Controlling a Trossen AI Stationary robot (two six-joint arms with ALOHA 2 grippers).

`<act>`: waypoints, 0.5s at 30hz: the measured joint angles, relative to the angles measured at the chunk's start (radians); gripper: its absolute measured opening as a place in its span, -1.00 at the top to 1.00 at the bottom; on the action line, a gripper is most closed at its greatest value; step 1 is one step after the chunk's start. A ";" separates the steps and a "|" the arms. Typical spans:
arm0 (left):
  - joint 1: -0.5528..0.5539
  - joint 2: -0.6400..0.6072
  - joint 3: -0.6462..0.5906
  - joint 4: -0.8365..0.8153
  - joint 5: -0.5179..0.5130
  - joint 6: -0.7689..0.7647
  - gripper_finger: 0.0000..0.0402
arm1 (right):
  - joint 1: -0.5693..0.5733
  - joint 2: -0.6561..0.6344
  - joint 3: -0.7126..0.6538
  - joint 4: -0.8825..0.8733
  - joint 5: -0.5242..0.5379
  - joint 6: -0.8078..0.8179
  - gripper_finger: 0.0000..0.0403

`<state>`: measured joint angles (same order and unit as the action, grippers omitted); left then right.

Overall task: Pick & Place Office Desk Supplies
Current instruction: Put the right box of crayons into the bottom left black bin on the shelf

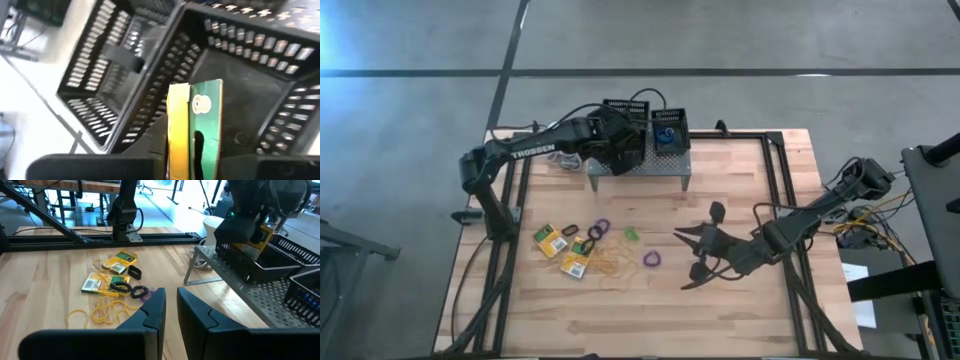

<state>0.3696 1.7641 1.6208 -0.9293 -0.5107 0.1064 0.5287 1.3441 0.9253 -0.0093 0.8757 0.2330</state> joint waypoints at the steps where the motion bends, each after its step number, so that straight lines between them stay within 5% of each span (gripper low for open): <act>1: 0.003 0.000 0.002 -0.004 -0.009 -0.011 0.72 | 0.000 0.000 0.000 0.000 0.000 0.000 0.79; 15: 0.006 0.000 0.004 -0.006 -0.033 -0.127 0.72 | -0.010 0.000 -0.002 0.000 0.000 0.003 0.79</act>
<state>0.3756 1.7641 1.6249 -0.9352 -0.5434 -0.0210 0.5182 1.3445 0.9231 -0.0093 0.8757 0.2363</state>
